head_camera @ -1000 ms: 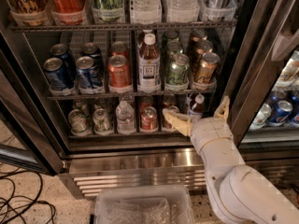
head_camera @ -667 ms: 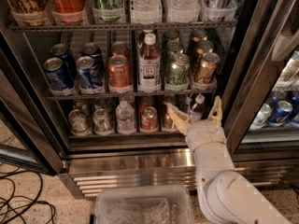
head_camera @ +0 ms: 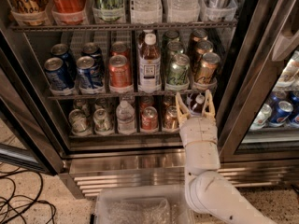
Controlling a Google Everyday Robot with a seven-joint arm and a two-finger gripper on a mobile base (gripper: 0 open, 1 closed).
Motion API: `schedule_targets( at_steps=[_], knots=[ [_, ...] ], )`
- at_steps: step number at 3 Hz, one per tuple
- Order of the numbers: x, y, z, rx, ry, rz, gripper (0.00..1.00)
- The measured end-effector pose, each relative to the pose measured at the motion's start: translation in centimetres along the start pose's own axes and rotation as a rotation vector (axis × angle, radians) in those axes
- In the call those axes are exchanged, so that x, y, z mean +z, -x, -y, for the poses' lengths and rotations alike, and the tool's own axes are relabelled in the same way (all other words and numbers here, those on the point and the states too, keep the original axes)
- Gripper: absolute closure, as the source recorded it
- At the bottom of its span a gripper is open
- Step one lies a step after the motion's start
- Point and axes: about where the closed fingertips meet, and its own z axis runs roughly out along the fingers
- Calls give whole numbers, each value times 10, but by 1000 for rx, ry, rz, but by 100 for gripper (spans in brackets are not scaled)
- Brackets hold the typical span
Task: Pick orange can from middle shelf of fridge
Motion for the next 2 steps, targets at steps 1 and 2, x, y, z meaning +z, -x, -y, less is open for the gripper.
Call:
schedule_targets(
  at_steps=[1,2],
  knots=[
    [12,8,9,-62,-64,13,34],
    [18,15,18,-95,-101,-2,34]
  ],
)
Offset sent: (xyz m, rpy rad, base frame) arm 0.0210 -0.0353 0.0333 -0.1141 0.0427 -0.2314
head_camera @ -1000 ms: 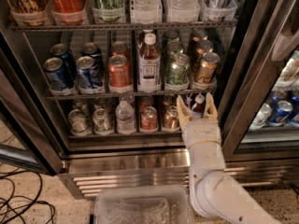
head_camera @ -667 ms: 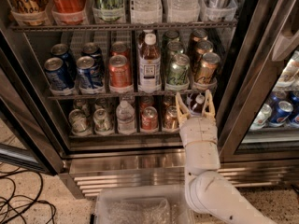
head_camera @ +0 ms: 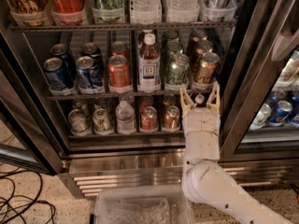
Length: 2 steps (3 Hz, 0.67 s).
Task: Pick orange can from middle shelf of fridge
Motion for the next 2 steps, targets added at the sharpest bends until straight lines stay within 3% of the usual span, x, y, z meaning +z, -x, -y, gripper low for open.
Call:
schedule_targets(
  at_steps=[2],
  knots=[
    [30,-10,23,26,-20,-106,35]
  ],
)
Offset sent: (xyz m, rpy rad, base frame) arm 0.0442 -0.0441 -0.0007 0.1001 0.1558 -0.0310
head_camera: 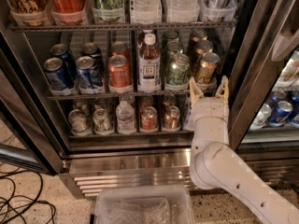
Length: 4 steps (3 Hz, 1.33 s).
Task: Pick orange can from middle shelf of fridge
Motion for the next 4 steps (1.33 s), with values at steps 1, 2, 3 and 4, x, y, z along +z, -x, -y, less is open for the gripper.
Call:
schedule_targets(
  at_steps=[1,2,3,4],
  knots=[
    [15,-9,1,27,30,-49,35],
    [27,-14,-3,60,71,-71,36],
    [33,-20,-8,88,98,-81,37],
    [41,-28,-10,105,93,-85,36]
  ],
)
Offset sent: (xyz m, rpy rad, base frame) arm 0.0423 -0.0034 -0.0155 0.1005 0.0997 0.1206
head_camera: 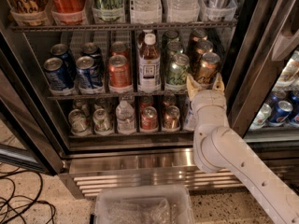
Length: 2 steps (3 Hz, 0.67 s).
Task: Pick orange can from middle shelf of fridge
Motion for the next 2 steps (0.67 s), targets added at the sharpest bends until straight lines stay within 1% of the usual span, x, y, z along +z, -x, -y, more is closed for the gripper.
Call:
schedule_targets(
  at_steps=[1,2],
  knots=[
    [12,-3,5,5,-34,13,37],
    [27,3,11,-5,-73,51,37]
  ],
)
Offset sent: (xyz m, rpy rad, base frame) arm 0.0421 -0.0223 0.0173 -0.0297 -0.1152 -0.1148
